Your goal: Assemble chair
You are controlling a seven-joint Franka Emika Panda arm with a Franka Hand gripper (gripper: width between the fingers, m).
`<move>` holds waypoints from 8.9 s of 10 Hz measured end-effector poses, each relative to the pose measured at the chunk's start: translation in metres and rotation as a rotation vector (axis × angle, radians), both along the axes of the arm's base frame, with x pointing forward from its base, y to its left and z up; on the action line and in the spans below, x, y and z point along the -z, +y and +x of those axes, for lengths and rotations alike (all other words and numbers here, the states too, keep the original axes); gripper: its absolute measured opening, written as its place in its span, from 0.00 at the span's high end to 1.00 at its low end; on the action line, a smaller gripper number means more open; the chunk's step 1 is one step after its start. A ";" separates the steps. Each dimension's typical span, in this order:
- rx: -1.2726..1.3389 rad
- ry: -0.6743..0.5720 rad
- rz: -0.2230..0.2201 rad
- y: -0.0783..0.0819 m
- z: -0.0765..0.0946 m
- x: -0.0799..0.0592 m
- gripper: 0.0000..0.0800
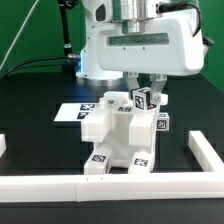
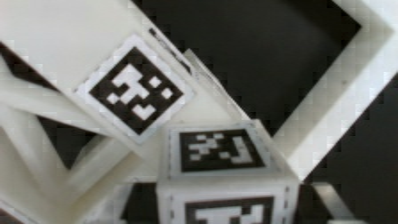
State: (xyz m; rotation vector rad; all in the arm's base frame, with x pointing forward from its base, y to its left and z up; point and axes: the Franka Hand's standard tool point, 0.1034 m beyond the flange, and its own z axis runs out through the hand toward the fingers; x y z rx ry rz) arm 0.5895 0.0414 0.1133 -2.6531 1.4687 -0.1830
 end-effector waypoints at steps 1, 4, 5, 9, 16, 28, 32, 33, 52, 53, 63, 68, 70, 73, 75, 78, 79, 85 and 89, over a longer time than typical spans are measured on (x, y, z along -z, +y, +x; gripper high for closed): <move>0.064 0.003 0.015 0.000 0.000 0.000 0.64; 0.193 0.008 0.039 0.001 -0.001 0.000 0.64; 0.267 0.010 0.057 0.005 -0.001 0.000 0.64; 0.456 0.018 0.099 0.006 0.000 0.000 0.64; 0.119 0.005 0.041 0.009 0.003 -0.001 0.25; -0.608 -0.018 -0.103 0.008 0.004 0.000 0.63; -0.508 -0.019 -0.093 -0.018 0.008 0.000 0.64; -0.474 -0.023 -0.091 -0.028 0.013 0.000 0.64; -0.494 -0.023 -0.092 -0.035 0.028 -0.001 0.19; -0.565 -0.025 -0.105 -0.036 0.028 -0.001 0.19; -0.391 -0.010 -0.093 -0.034 0.029 0.003 0.65; -0.130 -0.007 -0.041 -0.032 0.029 0.004 0.65; 0.027 -0.006 -0.007 -0.031 0.029 0.004 0.65; 0.212 -0.004 0.036 -0.029 0.029 0.004 0.65; 0.339 0.000 0.063 -0.028 0.029 0.004 0.65; 0.332 0.002 0.066 -0.027 0.029 0.004 0.65; 0.272 0.012 0.059 -0.026 0.029 0.003 0.46; -0.395 0.013 -0.045 -0.022 0.028 0.003 0.19; -0.821 0.015 -0.144 -0.023 0.031 0.002 0.19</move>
Offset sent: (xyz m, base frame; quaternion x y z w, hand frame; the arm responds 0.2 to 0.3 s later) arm 0.0074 -0.0009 -0.0028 -0.0011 0.0093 0.0876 0.9961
